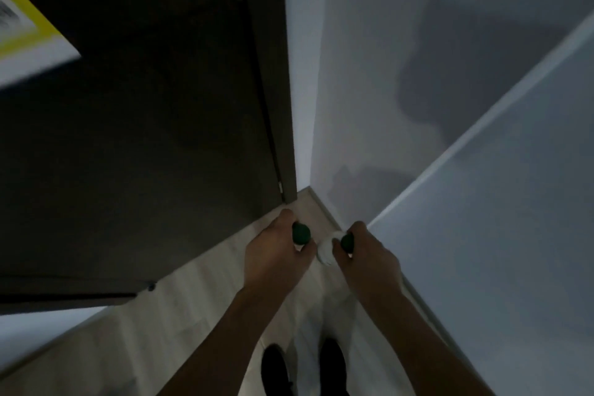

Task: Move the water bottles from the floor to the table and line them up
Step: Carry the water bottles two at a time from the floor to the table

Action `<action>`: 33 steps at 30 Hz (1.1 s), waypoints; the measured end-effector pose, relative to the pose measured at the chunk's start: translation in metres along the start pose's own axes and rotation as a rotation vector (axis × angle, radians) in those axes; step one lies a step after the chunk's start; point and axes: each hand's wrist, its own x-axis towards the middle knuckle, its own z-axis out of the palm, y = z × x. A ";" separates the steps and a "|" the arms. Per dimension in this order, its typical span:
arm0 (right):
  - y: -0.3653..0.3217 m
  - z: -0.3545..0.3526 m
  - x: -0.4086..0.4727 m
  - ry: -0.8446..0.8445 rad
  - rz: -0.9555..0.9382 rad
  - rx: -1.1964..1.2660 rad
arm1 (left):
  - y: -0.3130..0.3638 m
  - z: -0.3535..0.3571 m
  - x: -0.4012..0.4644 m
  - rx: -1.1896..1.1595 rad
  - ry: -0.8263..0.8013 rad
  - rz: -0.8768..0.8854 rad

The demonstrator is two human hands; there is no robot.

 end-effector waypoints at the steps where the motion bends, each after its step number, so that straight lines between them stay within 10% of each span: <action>1: -0.006 -0.023 -0.009 0.022 -0.017 0.011 | 0.018 -0.019 -0.006 -0.033 0.007 -0.015; 15: 0.025 -0.139 -0.083 0.260 0.075 0.106 | 0.123 -0.081 -0.051 -0.236 0.098 0.258; 33: 0.101 -0.176 -0.279 0.752 0.811 0.148 | 0.249 -0.012 -0.141 -0.350 -0.436 0.926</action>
